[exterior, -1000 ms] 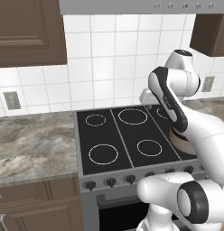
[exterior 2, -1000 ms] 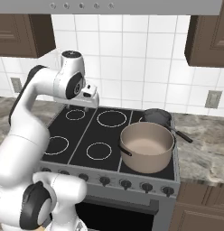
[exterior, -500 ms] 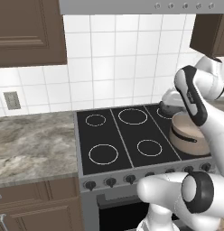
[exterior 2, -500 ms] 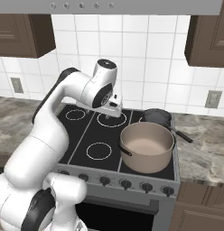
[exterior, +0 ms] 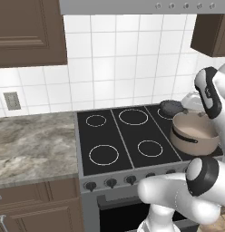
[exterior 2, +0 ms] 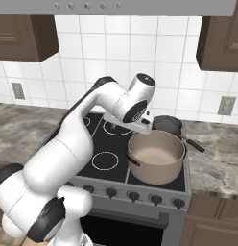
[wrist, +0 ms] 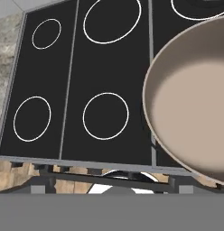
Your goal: Move the pot and pan from the stove into the sink.
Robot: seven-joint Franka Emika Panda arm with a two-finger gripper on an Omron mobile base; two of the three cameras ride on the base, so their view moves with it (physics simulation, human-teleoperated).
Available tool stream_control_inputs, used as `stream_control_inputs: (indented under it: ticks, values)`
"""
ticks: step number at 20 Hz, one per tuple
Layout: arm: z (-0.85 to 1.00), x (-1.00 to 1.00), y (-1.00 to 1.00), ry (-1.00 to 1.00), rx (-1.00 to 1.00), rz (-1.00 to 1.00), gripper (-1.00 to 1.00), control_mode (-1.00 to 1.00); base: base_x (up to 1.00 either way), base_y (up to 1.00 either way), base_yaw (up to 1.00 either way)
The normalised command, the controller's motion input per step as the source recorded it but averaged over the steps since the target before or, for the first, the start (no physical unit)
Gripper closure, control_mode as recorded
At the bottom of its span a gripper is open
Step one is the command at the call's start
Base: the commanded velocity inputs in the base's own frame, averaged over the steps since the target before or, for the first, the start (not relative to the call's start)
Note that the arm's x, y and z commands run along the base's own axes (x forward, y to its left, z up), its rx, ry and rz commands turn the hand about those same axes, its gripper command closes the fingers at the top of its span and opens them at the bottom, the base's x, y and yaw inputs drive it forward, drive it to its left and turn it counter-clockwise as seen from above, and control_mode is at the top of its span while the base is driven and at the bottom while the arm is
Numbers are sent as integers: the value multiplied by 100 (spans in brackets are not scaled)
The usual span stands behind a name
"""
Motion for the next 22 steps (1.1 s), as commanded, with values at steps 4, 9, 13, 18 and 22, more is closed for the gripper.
stream_control_inputs:
  ticks: [4, 9, 13, 18, 22]
  values:
    - [-3, 0, -8, 0, 0, 0, -100, -100, 0, 0, 0]
    - [-13, 0, 0, 0, -4, 0, -100, -100, 0, 0, 0]
    - [-44, -6, -1, -1, -13, 0, -100, -100, 0, 0, 0]
    - [-41, -12, -7, -8, -11, 1, -100, -100, 0, 0, 0]
    - [-29, -4, -12, -15, -6, 1, -100, -100, 0, 0, 0]
